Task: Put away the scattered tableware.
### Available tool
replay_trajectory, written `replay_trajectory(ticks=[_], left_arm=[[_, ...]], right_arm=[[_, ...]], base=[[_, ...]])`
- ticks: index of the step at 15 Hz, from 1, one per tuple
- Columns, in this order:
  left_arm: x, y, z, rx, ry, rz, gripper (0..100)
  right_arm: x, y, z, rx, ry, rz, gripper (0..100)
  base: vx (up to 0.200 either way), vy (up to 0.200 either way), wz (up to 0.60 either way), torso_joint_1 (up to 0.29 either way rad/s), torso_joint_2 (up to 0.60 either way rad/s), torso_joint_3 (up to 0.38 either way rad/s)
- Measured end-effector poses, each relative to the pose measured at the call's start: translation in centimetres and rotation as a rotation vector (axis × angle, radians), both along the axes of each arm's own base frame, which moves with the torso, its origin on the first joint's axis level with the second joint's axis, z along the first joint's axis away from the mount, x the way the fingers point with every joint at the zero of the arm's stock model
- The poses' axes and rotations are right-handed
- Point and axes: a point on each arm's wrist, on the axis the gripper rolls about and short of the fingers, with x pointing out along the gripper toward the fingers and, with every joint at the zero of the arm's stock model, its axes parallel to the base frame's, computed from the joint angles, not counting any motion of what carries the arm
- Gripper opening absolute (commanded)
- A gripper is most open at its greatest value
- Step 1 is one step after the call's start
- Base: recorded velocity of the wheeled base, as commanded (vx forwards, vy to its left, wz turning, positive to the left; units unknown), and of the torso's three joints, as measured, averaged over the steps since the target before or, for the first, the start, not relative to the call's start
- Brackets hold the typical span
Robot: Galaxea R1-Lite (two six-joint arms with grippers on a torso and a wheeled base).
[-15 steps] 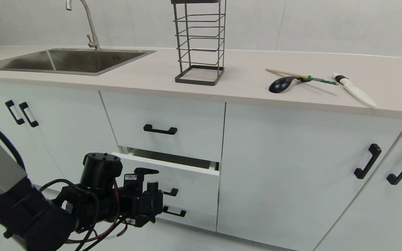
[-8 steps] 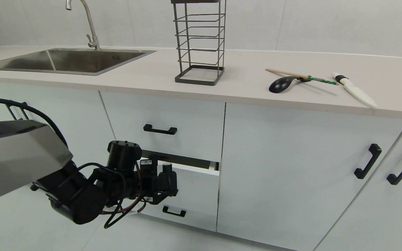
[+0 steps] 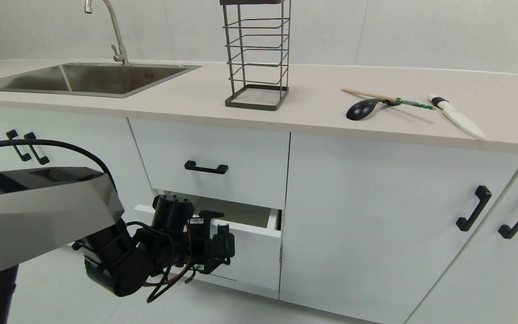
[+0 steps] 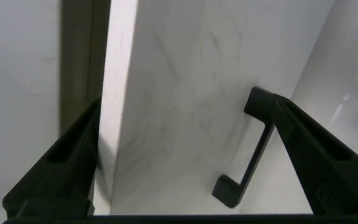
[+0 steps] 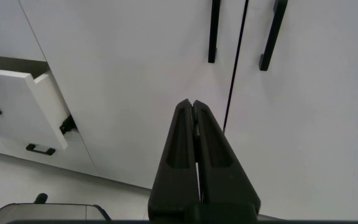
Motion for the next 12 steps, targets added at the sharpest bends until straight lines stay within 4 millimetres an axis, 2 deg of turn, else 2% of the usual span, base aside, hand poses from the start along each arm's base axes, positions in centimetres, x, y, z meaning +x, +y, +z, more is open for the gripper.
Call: replay_trajectory(ticks=[3, 6, 8, 12], left_arm=[[-4.9, 0.8, 1.2, 0.004, 0.079, -0.016, 100], [-8.4, 1.8, 3.6, -0.024, 0.061, -0.018, 100], [-9.4, 2.1, 4.4, -0.035, 0.046, -0.026, 100], [-10.2, 2.1, 5.2, -0.051, 0.014, -0.041, 100]], right_arm=[[0.0, 0.0, 0.0, 0.000, 0.000, 0.000, 0], [0.0, 0.0, 0.0, 0.000, 0.000, 0.000, 0], [0.0, 0.0, 0.0, 0.000, 0.000, 0.000, 0], [0.0, 0.0, 0.0, 0.000, 0.000, 0.000, 0]], base=[[0.000, 0.000, 0.00, 0.000, 0.00, 0.000], [0.000, 0.000, 0.00, 0.000, 0.00, 0.000], [0.000, 0.000, 0.00, 0.000, 0.00, 0.000], [0.000, 0.000, 0.00, 0.000, 0.00, 0.000]])
